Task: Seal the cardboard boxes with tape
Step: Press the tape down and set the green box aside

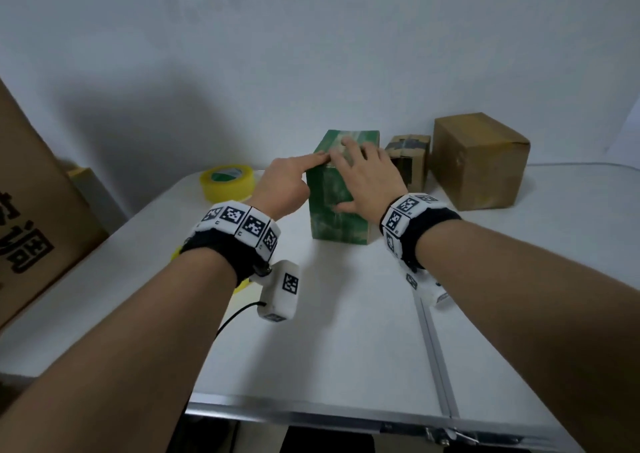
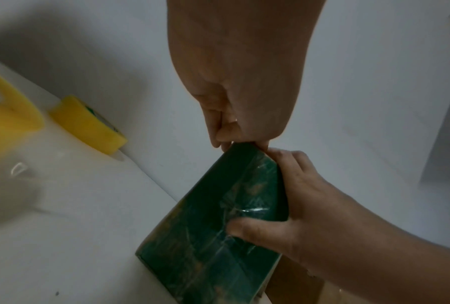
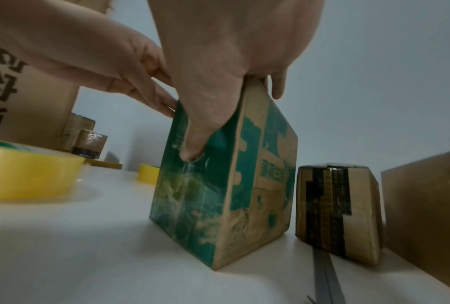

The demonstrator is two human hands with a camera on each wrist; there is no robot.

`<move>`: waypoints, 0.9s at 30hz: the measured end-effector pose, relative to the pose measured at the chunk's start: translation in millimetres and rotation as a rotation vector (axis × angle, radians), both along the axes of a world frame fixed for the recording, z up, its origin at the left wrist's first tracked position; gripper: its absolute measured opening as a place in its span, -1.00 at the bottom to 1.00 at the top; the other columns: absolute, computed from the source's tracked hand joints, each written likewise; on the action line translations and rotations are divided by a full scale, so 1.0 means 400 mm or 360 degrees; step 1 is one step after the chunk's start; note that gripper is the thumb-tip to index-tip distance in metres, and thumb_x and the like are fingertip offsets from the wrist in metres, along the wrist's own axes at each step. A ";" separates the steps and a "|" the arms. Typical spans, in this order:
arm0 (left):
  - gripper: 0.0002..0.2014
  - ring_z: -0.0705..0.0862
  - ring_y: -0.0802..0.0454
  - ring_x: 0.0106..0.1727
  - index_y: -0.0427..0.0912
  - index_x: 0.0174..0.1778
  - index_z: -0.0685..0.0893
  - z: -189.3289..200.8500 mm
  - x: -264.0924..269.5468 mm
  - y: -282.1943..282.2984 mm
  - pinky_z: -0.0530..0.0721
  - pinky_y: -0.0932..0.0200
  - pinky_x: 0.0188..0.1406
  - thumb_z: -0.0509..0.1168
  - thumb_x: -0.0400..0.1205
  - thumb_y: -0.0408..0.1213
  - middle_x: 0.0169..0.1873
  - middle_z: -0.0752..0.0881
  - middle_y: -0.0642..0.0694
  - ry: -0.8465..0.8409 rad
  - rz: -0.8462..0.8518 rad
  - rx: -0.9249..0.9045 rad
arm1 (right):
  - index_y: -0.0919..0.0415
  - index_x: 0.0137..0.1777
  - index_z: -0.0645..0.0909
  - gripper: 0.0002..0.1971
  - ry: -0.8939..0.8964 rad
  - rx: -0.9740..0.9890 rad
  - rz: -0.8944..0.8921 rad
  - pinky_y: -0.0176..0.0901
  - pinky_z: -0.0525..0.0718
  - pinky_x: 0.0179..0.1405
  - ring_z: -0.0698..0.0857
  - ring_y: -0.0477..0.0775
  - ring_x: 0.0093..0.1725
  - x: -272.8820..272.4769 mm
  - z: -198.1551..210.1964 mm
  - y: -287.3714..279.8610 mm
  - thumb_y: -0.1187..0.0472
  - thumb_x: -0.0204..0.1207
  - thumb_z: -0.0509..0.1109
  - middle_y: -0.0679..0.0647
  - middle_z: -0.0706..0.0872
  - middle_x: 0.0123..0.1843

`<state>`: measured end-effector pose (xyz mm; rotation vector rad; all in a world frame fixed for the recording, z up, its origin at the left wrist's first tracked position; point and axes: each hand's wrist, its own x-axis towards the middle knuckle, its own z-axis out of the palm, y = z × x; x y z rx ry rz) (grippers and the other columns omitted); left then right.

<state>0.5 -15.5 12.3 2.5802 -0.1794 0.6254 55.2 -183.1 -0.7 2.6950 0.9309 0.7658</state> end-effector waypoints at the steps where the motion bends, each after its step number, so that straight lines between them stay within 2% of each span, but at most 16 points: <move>1: -0.26 0.53 0.07 0.43 -0.01 0.51 0.55 -0.004 0.000 -0.003 0.22 0.81 0.07 0.08 0.45 -0.68 0.47 0.56 0.04 0.0005 -0.0027 -0.0010 | 0.18 0.70 -0.01 0.13 0.0019 -0.0058 -0.0033 0.22 0.34 0.52 0.34 0.38 0.52 -0.006 0.001 0.001 -0.33 0.33 0.51 0.24 0.15 0.67; 3: -0.26 0.46 0.12 0.49 -0.02 0.55 0.50 -0.004 -0.007 -0.007 0.15 0.85 0.09 0.09 0.47 -0.67 0.51 0.51 0.08 0.0088 -0.0084 -0.0036 | 0.20 0.72 -0.07 0.19 0.0132 -0.0058 -0.0035 0.22 0.28 0.60 0.29 0.39 0.56 -0.010 0.001 0.000 -0.31 0.30 0.55 0.23 0.14 0.68; 4: -0.28 0.45 0.15 0.49 -0.03 0.56 0.49 0.000 -0.009 -0.006 0.19 0.80 0.14 0.10 0.49 -0.66 0.51 0.49 0.09 0.0116 -0.0102 -0.0099 | 0.19 0.72 -0.04 0.14 0.0229 0.0010 -0.0001 0.23 0.24 0.62 0.26 0.39 0.58 -0.006 0.002 -0.002 -0.30 0.35 0.51 0.21 0.15 0.68; 5: -0.33 0.49 0.16 0.45 -0.05 0.52 0.53 0.006 -0.012 -0.005 0.30 0.70 0.17 0.11 0.51 -0.65 0.49 0.53 0.07 0.0067 -0.0068 -0.0257 | 0.17 0.72 0.00 0.02 0.0336 0.0114 0.0049 0.23 0.20 0.64 0.22 0.39 0.62 -0.006 0.007 -0.004 -0.30 0.45 0.42 0.19 0.16 0.70; 6: -0.40 0.59 0.16 0.34 -0.08 0.40 0.62 0.015 -0.016 -0.006 0.46 0.55 0.12 0.09 0.52 -0.66 0.39 0.62 0.04 -0.0056 0.0024 -0.0528 | 0.15 0.72 0.05 -0.14 0.0441 0.0244 0.0098 0.23 0.15 0.67 0.18 0.37 0.65 -0.007 0.014 -0.007 -0.28 0.58 0.28 0.16 0.17 0.72; 8: -0.54 0.74 0.08 -0.02 -0.16 -0.05 0.74 0.032 -0.028 -0.016 0.62 0.37 -0.13 0.05 0.48 -0.69 -0.04 0.78 -0.05 -0.0207 0.0134 -0.1122 | 0.17 0.70 0.18 -0.41 0.0618 0.0531 0.0180 0.14 0.10 0.69 0.18 0.29 0.68 -0.015 0.034 -0.013 -0.11 0.77 0.01 0.14 0.24 0.72; 9: -0.58 0.75 0.02 -0.15 -0.21 -0.21 0.73 0.035 -0.032 -0.027 0.66 0.33 -0.19 0.04 0.46 -0.72 -0.21 0.78 -0.09 -0.0077 0.0057 -0.1282 | 0.20 0.68 0.23 -0.47 0.0655 0.0577 0.0192 0.09 0.10 0.67 0.20 0.26 0.68 -0.021 0.046 -0.016 -0.02 0.81 -0.08 0.15 0.28 0.70; 10: -0.60 0.75 -0.01 -0.19 -0.25 -0.26 0.73 0.030 -0.037 -0.046 0.69 0.30 -0.19 0.06 0.47 -0.74 -0.28 0.78 -0.13 0.0158 -0.0083 -0.1328 | 0.22 0.68 0.24 -0.50 0.0657 0.0538 0.0181 0.06 0.12 0.65 0.21 0.25 0.68 -0.025 0.056 -0.018 0.05 0.82 -0.12 0.16 0.30 0.70; 12: -0.67 0.78 -0.01 -0.16 -0.28 -0.21 0.76 0.002 -0.034 -0.080 0.72 0.24 -0.12 0.15 0.54 -0.70 -0.24 0.81 -0.16 0.0561 -0.0301 -0.1315 | 0.22 0.70 0.19 -0.52 0.0649 0.0396 0.0144 0.04 0.17 0.63 0.20 0.26 0.69 -0.032 0.073 -0.019 0.16 0.83 -0.16 0.18 0.26 0.71; 14: -0.78 0.81 -0.03 -0.09 -0.34 -0.05 0.77 -0.020 -0.018 -0.098 0.74 0.20 -0.01 0.23 0.60 -0.62 -0.15 0.82 -0.22 0.0644 -0.0339 -0.1419 | 0.18 0.71 0.18 -0.52 0.0687 0.0385 0.0151 0.00 0.17 0.62 0.20 0.25 0.69 -0.027 0.080 -0.024 0.17 0.83 -0.16 0.14 0.24 0.72; 16: -0.77 0.83 -0.06 -0.09 -0.46 0.07 0.73 -0.025 0.000 -0.103 0.77 0.21 0.02 0.20 0.61 -0.62 -0.11 0.82 -0.28 0.0639 -0.0318 -0.1597 | 0.11 0.69 0.25 -0.53 0.0773 0.0498 0.0164 -0.03 0.16 0.62 0.21 0.19 0.69 -0.026 0.084 -0.032 0.13 0.82 -0.13 0.06 0.27 0.71; 21: -0.76 0.82 -0.20 0.03 -0.43 -0.06 0.76 -0.040 0.011 -0.095 0.77 0.08 0.10 0.17 0.58 -0.57 -0.06 0.82 -0.34 0.0740 -0.0158 -0.1744 | 0.03 0.63 0.38 -0.56 0.0793 0.0647 0.0214 0.00 0.22 0.60 0.24 0.19 0.68 -0.023 0.071 -0.029 0.12 0.79 0.00 -0.01 0.41 0.65; 24: -0.71 0.82 -0.18 0.03 -0.46 -0.03 0.75 -0.061 0.002 -0.089 0.78 0.10 0.05 0.13 0.53 -0.61 -0.02 0.81 -0.33 0.0808 -0.0031 -0.1830 | 0.02 0.62 0.40 -0.57 0.0803 0.0683 0.0228 0.02 0.22 0.60 0.25 0.21 0.67 -0.022 0.063 -0.027 0.11 0.79 0.01 -0.01 0.42 0.64; 27: -0.70 0.80 -0.16 0.06 -0.45 -0.02 0.74 -0.081 -0.006 -0.081 0.76 0.04 0.12 0.10 0.54 -0.65 0.02 0.81 -0.32 0.0968 0.0179 -0.1712 | 0.00 0.63 0.38 -0.57 0.0814 0.0698 0.0219 0.06 0.19 0.63 0.21 0.20 0.69 -0.025 0.063 -0.030 0.10 0.79 0.00 -0.03 0.40 0.65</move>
